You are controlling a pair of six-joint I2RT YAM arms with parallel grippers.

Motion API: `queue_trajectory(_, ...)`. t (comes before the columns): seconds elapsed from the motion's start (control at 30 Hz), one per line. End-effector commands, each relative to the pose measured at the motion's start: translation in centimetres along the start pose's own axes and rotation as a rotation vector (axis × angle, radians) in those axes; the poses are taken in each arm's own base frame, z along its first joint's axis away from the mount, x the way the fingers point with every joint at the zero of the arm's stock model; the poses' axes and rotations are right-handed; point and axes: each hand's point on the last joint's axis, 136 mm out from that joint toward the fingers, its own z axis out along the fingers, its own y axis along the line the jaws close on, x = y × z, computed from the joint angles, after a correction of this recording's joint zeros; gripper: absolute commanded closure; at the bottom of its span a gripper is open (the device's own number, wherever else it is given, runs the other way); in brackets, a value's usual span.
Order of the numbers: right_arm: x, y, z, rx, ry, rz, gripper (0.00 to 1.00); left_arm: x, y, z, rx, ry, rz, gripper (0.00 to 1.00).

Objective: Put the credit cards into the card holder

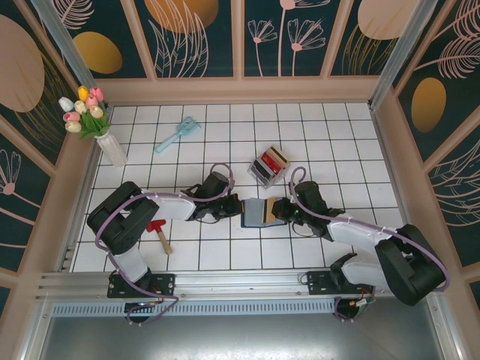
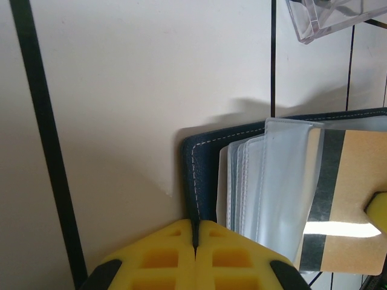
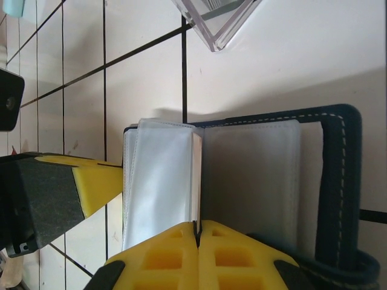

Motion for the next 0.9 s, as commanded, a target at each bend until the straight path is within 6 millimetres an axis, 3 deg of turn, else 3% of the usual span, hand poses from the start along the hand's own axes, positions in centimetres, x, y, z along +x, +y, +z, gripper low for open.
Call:
queue_trajectory(0.0,-0.9,-1.2,-0.5,0.063,-0.054,0.002,1.00,0.8,0.4,0.4,-0.017,0.029,-0.009,1.00)
queue_trajectory(0.5,-0.2,0.9,0.6,-0.064,-0.025,0.036,1.00,0.8,0.2,0.6,-0.010,0.034,-0.010,1.00)
queue_trajectory(0.7,0.3,0.9,0.9,-0.054,-0.001,0.034,1.00,0.7,0.1,0.7,-0.009,0.034,-0.009,1.00)
queue_trajectory(0.87,-1.0,0.4,-0.2,-0.021,-0.055,0.040,1.00,0.7,0.2,0.6,-0.007,0.031,-0.010,1.00)
